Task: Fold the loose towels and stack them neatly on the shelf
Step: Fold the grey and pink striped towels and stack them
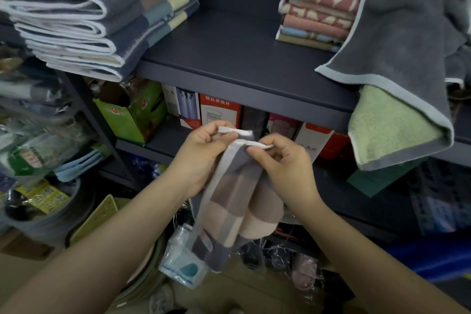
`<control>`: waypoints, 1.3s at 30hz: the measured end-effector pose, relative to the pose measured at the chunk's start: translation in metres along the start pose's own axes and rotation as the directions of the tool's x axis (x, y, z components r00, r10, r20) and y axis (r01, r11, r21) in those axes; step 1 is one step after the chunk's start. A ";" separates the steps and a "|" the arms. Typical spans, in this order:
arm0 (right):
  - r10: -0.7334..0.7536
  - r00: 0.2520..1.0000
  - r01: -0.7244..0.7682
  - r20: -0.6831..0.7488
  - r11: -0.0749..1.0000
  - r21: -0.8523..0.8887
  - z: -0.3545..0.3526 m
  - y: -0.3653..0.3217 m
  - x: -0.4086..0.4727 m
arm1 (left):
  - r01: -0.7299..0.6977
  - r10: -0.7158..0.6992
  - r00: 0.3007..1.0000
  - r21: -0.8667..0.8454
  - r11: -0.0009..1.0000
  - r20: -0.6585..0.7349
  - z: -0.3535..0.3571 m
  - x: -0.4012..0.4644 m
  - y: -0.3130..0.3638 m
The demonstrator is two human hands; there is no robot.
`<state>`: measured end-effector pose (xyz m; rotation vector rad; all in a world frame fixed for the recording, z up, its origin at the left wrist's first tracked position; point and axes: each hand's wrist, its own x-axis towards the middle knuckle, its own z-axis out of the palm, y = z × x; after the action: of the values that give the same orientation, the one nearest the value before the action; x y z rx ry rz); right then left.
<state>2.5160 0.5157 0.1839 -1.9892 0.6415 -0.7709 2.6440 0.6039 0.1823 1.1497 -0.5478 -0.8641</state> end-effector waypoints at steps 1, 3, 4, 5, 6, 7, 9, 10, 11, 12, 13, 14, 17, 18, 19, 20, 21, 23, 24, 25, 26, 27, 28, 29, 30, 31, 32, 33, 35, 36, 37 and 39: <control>-0.046 0.997 0.035 -0.059 0.985 -0.168 0.000 0.002 0.001 | -0.012 0.012 1.000 -0.014 1.000 -0.010 0.000 0.000 -0.001; -0.117 0.985 0.067 -0.127 0.938 -0.341 0.000 0.000 0.003 | -0.025 0.025 1.000 0.013 1.000 -0.014 -0.001 -0.001 -0.003; -0.154 0.981 0.105 -0.113 0.929 -0.355 -0.001 0.000 0.004 | -0.025 0.026 0.999 0.042 0.999 -0.018 -0.002 -0.001 -0.004; -0.197 0.978 0.160 -0.075 0.925 -0.345 -0.002 -0.001 0.006 | -0.027 0.028 0.999 0.065 0.998 -0.025 -0.002 -0.002 -0.005; -0.225 0.974 0.208 -0.024 0.931 -0.302 -0.002 -0.002 0.007 | -0.029 0.031 0.999 0.077 0.997 -0.031 -0.002 -0.003 -0.005; -0.228 0.973 0.228 0.026 0.947 -0.228 -0.003 -0.003 0.007 | -0.033 0.035 0.999 0.076 0.997 -0.032 -0.001 -0.003 -0.006; -0.190 0.979 0.198 0.078 0.973 -0.114 -0.003 -0.003 0.007 | -0.050 0.051 0.999 0.071 0.996 -0.018 0.000 -0.005 -0.006; -0.179 0.982 0.185 0.068 0.978 -0.094 -0.002 -0.003 0.007 | -0.065 0.066 0.998 0.077 0.995 -0.009 0.001 -0.006 -0.006; -0.173 0.984 0.176 0.047 0.981 -0.078 -0.002 -0.002 0.008 | -0.080 0.081 0.997 0.082 0.993 0.001 0.002 -0.007 -0.006; -0.171 0.985 0.172 0.028 0.983 -0.057 -0.001 -0.002 0.008 | -0.095 0.094 0.996 0.081 0.992 0.008 0.003 -0.007 -0.005; -0.168 0.985 0.169 0.022 0.985 -0.028 -0.001 -0.002 0.009 | -0.105 0.104 0.994 0.073 0.992 0.010 0.005 -0.007 -0.005; -0.167 0.986 0.167 0.030 0.986 0.007 0.000 -0.002 0.008 | -0.111 0.111 0.994 0.062 0.992 0.007 0.006 -0.007 -0.004; -0.147 0.989 0.144 0.029 0.987 0.075 0.002 -0.004 0.008 | -0.130 0.130 0.991 0.010 0.991 -0.008 0.009 -0.008 -0.005; -0.133 0.991 0.131 0.016 0.988 0.083 0.003 -0.004 0.009 | -0.132 0.132 0.991 -0.003 0.991 -0.008 0.010 -0.009 -0.005; -0.119 0.993 0.118 0.005 0.989 0.089 0.004 -0.004 0.009 | -0.127 0.127 0.992 -0.005 0.992 -0.005 0.010 -0.009 -0.006; -0.109 0.994 0.109 -0.002 0.989 0.097 0.004 -0.003 0.009 | -0.120 0.120 0.993 0.001 0.993 -0.003 0.011 -0.010 -0.007; -0.103 0.995 0.104 -0.007 0.989 0.105 0.005 -0.004 0.009 | -0.110 0.110 0.994 0.010 0.994 -0.002 0.011 -0.011 -0.008; -0.098 0.995 0.100 -0.025 0.988 0.116 0.006 -0.004 0.007 | -0.091 0.091 0.996 0.040 0.995 0.006 0.012 -0.014 -0.008; -0.097 0.995 0.101 -0.039 0.988 0.116 0.006 -0.004 0.007 | -0.087 0.086 0.996 0.059 0.995 0.010 0.013 -0.015 -0.008; -0.095 0.994 0.101 -0.055 0.989 0.112 0.006 -0.005 0.006 | -0.086 0.085 0.996 0.079 0.993 0.014 0.013 -0.016 -0.008; -0.089 0.994 0.096 -0.069 0.989 0.109 0.006 -0.005 0.005 | -0.091 0.089 0.996 0.099 0.991 0.019 0.014 -0.018 -0.007; -0.078 0.994 0.086 -0.079 0.991 0.106 0.006 -0.005 0.005 | -0.106 0.104 0.994 0.127 0.986 0.025 0.015 -0.019 -0.006; -0.065 0.995 0.073 -0.082 0.993 0.098 0.006 -0.004 0.004 | -0.139 0.137 0.990 0.176 0.975 0.026 0.015 -0.019 -0.005; -0.053 0.996 0.060 -0.078 0.995 0.084 0.007 -0.003 0.004 | -0.185 0.185 0.982 0.244 0.952 0.026 0.014 -0.019 -0.005; -0.046 0.996 0.051 -0.071 0.996 0.070 0.007 -0.002 0.003 | -0.227 0.230 0.973 0.313 0.922 0.028 0.012 -0.017 -0.005; -0.052 0.997 0.055 -0.065 0.997 0.053 0.008 -0.001 0.002 | -0.255 0.262 0.964 0.363 0.896 0.030 0.011 -0.016 -0.004; -0.076 0.995 0.078 -0.060 0.997 0.028 0.007 0.000 0.002 | -0.276 0.284 0.958 0.388 0.879 0.038 0.010 -0.016 -0.004; -0.111 0.993 0.111 -0.049 0.994 0.001 0.005 -0.001 0.003 | -0.294 0.298 0.953 0.392 0.872 0.052 0.009 -0.015 -0.003; -0.161 0.986 0.161 0.035 0.987 -0.009 -0.001 -0.002 0.008 | -0.329 0.317 0.944 0.382 0.864 0.097 0.004 -0.014 0.000; -0.169 0.979 0.169 0.116 0.986 0.012 -0.005 -0.004 0.012 | -0.336 0.314 0.942 0.381 0.861 0.120 0.001 -0.014 0.002; -0.167 0.962 0.161 0.216 0.986 0.043 -0.009 -0.005 0.015 | -0.334 0.306 0.943 0.384 0.861 0.134 -0.002 -0.013 0.005; -0.137 0.901 0.115 0.411 0.990 0.080 -0.015 -0.007 0.020 | -0.325 0.301 0.946 0.409 0.853 0.124 -0.008 -0.012 0.010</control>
<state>2.5197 0.4971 0.2019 -2.0724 0.2381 -0.4079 2.6464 0.6199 0.1896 1.3825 -0.9772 -0.5025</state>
